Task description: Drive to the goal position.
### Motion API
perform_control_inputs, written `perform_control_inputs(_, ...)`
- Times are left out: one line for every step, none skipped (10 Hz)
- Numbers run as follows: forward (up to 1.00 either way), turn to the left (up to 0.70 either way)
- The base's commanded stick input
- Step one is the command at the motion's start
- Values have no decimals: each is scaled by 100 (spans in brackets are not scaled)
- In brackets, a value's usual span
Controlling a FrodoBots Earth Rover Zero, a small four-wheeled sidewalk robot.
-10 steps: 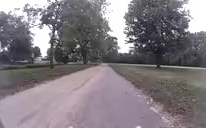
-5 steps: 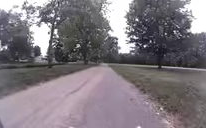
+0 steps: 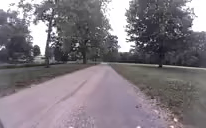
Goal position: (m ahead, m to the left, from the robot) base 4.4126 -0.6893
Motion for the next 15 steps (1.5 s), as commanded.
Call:
perform_control_inputs(70,1)
perform_control_inputs(70,0)
perform_control_inputs(70,0)
perform_control_inputs(70,0)
perform_control_inputs(70,0)
perform_control_inputs(70,0)
perform_control_inputs(70,1)
perform_control_inputs(70,1)
perform_control_inputs(70,1)
perform_control_inputs(70,1)
perform_control_inputs(70,1)
perform_control_inputs(70,1)
perform_control_inputs(70,0)
perform_control_inputs(70,0)
perform_control_inputs(70,0)
